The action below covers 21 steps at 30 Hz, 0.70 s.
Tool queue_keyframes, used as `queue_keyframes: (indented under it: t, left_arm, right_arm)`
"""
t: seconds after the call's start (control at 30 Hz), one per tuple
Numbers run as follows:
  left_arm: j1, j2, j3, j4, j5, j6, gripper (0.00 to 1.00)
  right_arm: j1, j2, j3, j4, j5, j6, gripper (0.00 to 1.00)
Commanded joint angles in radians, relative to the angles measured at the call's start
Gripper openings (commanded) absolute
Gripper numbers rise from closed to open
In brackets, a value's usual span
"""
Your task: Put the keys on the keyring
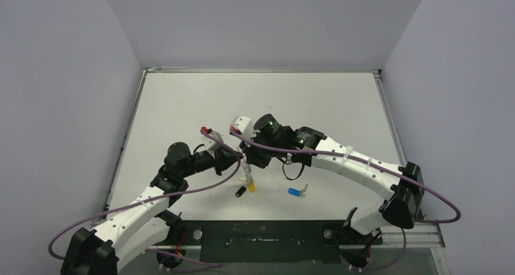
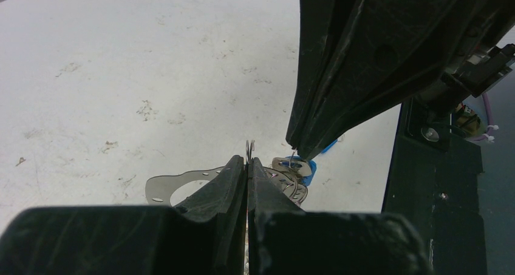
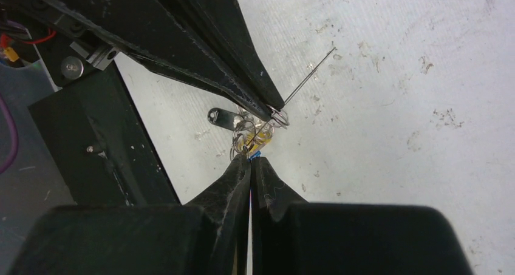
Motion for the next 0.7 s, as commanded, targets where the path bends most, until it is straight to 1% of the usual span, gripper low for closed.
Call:
queue_keyframes:
  t: [0.0, 0.33, 0.67]
  left_arm:
    - [-0.006, -0.016, 0.035, 0.072, 0.024, -0.01, 0.0]
    - [-0.007, -0.018, 0.028, 0.081, 0.029, -0.022, 0.0]
    - [-0.008, -0.017, 0.026, 0.085, 0.035, -0.035, 0.0]
  right_arm:
    - [0.007, 0.006, 0.052, 0.019, 0.055, -0.018, 0.0]
    - [0.017, 0.02, 0.071, 0.042, 0.065, -0.007, 0.0]
    - [0.03, 0.049, 0.099, 0.045, 0.112, -0.007, 0.0]
